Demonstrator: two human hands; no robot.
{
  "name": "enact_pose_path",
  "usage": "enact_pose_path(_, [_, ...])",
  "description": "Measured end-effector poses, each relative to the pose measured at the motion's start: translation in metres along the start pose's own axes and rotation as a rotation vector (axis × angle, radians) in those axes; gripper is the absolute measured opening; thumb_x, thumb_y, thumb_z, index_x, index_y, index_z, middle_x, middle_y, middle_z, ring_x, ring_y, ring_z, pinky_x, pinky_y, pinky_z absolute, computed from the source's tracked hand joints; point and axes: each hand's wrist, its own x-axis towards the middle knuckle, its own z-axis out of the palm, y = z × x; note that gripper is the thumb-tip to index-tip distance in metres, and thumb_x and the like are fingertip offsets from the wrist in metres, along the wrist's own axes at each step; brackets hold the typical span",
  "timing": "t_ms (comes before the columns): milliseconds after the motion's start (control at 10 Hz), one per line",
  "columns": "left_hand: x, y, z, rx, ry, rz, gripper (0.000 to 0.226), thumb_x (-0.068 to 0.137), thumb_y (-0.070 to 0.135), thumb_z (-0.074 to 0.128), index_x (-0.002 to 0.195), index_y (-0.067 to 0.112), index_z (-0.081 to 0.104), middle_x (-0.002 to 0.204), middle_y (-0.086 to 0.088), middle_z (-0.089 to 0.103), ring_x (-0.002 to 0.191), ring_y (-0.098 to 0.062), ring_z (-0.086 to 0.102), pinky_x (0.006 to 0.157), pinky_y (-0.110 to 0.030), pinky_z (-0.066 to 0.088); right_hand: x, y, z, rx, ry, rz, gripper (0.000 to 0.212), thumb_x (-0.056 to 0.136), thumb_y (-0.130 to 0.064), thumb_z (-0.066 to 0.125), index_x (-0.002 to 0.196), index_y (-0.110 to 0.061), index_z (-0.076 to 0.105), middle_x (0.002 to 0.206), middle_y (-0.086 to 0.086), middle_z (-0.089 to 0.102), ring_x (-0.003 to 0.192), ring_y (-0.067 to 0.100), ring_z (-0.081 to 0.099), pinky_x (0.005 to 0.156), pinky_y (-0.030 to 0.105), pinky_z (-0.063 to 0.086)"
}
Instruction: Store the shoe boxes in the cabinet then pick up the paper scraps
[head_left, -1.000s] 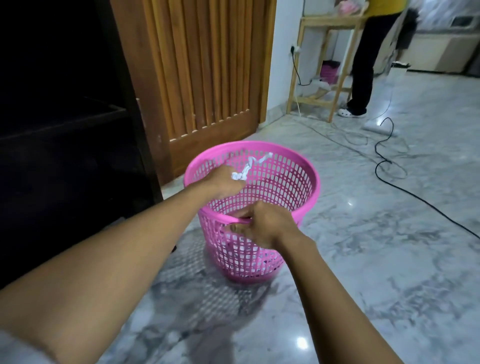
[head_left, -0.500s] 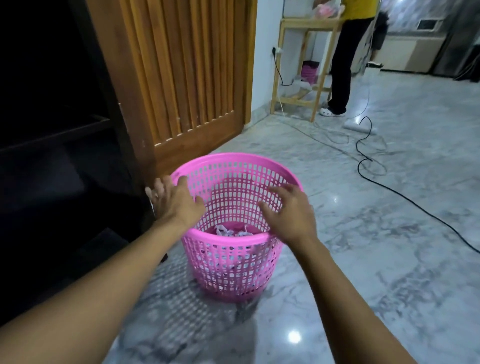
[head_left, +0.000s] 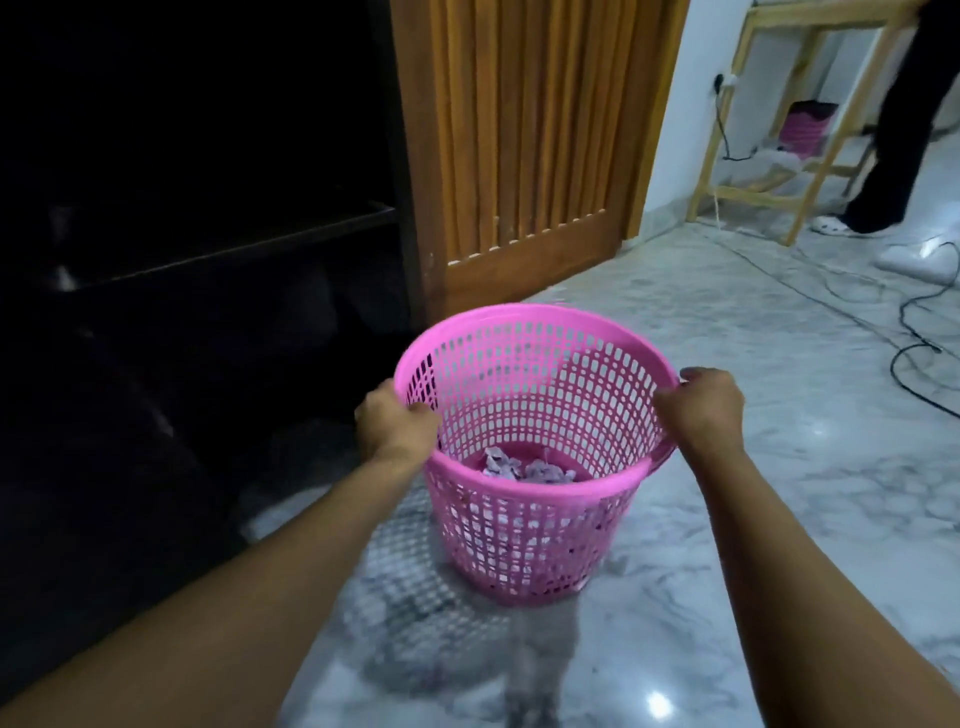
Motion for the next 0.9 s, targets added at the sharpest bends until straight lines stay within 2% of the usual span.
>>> enact_pose_path(100, [-0.019,-0.027,-0.038,0.004,0.116,-0.073,0.025,0.081,0.005,0.057,0.102,0.003,0.07,0.086,-0.014,0.07,0.078,-0.029,0.066,0.066,-0.032,0.049,-0.017,-0.017,0.017,0.075,-0.067,-0.079,0.011,0.078,-0.003,0.061,0.067,0.0,0.063,0.054,0.017,0.049,0.053,0.034,0.043,0.061,0.031,0.033])
enact_pose_path(200, [-0.035,-0.049,-0.075,-0.016,0.238,-0.168,0.028,0.081,0.002,0.055,0.104,0.004,0.072,0.078,-0.011,0.066,0.069,-0.026,0.061,0.062,-0.031,0.048,-0.038,-0.038,0.042,0.165,-0.164,-0.15,0.012,0.082,-0.008,0.066,0.076,0.0,0.071,0.059,0.016,0.059,0.068,0.041,0.057,0.064,0.033,0.04])
enact_pose_path(300, [-0.04,-0.065,-0.101,-0.032,0.363,-0.236,0.03,0.083,0.001,0.055,0.108,0.003,0.071,0.081,-0.013,0.066,0.07,-0.028,0.062,0.063,-0.033,0.052,-0.056,-0.049,0.07,0.275,-0.268,-0.201,0.021,0.086,-0.011,0.065,0.101,-0.001,0.075,0.094,0.021,0.074,0.094,0.032,0.069,0.081,0.032,0.05])
enact_pose_path(400, [-0.039,-0.077,-0.116,-0.073,0.463,-0.291,0.025,0.086,0.001,0.053,0.104,-0.001,0.071,0.083,-0.016,0.066,0.07,-0.029,0.063,0.058,-0.03,0.048,-0.068,-0.058,0.093,0.304,-0.358,-0.263,0.027,0.089,-0.012,0.062,0.112,-0.006,0.073,0.098,0.016,0.075,0.086,0.025,0.069,0.074,0.023,0.046])
enact_pose_path(500, [-0.033,-0.083,-0.121,-0.109,0.51,-0.319,0.025,0.088,0.001,0.052,0.104,-0.001,0.071,0.081,-0.013,0.065,0.065,-0.023,0.058,0.054,-0.024,0.044,-0.073,-0.066,0.11,0.298,-0.462,-0.288,0.037,0.09,-0.017,0.064,0.126,-0.008,0.066,0.104,0.014,0.073,0.08,0.021,0.065,0.071,0.021,0.044])
enact_pose_path(600, [-0.021,-0.088,-0.122,-0.16,0.513,-0.327,0.019,0.089,0.002,0.052,0.096,0.0,0.07,0.073,-0.011,0.062,0.057,-0.019,0.055,0.048,-0.022,0.041,-0.074,-0.067,0.122,0.282,-0.497,-0.327,0.043,0.092,-0.017,0.064,0.133,-0.009,0.061,0.105,0.013,0.072,0.081,0.023,0.068,0.065,0.018,0.047])
enact_pose_path(700, [-0.012,-0.093,-0.128,-0.16,0.496,-0.329,0.021,0.091,0.004,0.052,0.099,0.003,0.071,0.08,-0.016,0.066,0.059,-0.023,0.059,0.05,-0.025,0.047,-0.074,-0.066,0.124,0.277,-0.554,-0.351,0.046,0.094,-0.018,0.062,0.14,-0.015,0.055,0.101,0.008,0.07,0.067,0.01,0.063,0.049,0.014,0.043])
enact_pose_path(800, [-0.006,-0.098,-0.131,-0.121,0.416,-0.32,0.024,0.092,0.013,0.055,0.112,0.008,0.068,0.086,-0.016,0.067,0.062,-0.024,0.063,0.049,-0.028,0.049,-0.075,-0.074,0.124,0.229,-0.548,-0.368,0.049,0.093,-0.022,0.063,0.141,-0.018,0.053,0.105,0.007,0.067,0.075,0.017,0.063,0.058,0.023,0.049])
enact_pose_path(900, [0.001,-0.094,-0.131,-0.023,0.392,-0.233,0.05,0.083,0.041,0.056,0.127,0.018,0.058,0.106,-0.01,0.059,0.079,-0.029,0.066,0.06,-0.038,0.058,-0.077,-0.093,0.128,0.143,-0.435,-0.399,0.047,0.09,-0.032,0.065,0.135,-0.018,0.059,0.109,0.006,0.068,0.093,0.026,0.066,0.079,0.039,0.057])
